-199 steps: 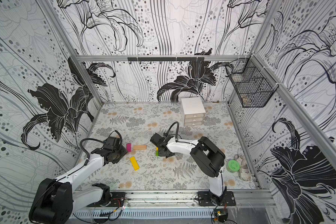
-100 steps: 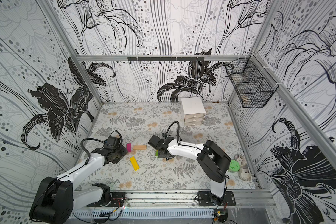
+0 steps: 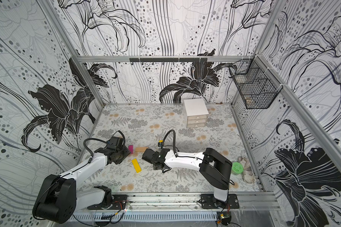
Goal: Assemble the letter h with building blocks
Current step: Assemble the building block at the center of the board.
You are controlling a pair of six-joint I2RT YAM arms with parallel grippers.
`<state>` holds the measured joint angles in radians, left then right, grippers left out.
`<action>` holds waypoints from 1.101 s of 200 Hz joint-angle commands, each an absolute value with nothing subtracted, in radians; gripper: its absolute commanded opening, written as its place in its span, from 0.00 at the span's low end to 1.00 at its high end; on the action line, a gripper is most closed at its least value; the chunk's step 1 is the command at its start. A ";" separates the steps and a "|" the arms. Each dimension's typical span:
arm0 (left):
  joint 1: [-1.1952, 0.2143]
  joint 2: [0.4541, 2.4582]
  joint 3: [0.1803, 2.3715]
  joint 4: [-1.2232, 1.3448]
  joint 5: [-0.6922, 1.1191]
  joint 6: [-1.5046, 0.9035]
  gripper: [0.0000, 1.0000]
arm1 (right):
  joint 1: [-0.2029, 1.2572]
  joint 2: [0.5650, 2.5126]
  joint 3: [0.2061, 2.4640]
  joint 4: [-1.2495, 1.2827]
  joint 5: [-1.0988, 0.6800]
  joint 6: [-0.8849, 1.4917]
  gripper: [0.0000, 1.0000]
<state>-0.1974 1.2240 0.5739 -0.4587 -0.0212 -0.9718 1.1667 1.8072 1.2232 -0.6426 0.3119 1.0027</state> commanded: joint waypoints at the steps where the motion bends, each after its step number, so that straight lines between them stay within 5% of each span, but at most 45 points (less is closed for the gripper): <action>1: -0.202 1.206 0.585 -0.458 -0.037 -0.959 0.56 | 1.168 1.813 1.218 -0.624 0.310 1.056 0.25; 220: -0.201 1.231 0.577 -0.427 -0.017 -0.940 0.56 | 1.029 2.003 1.339 -0.583 0.196 1.030 0.22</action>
<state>-0.1974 1.2255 0.5739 -0.4484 -0.0166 -0.9562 1.0389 1.9743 1.3258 -0.5743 0.2054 1.0466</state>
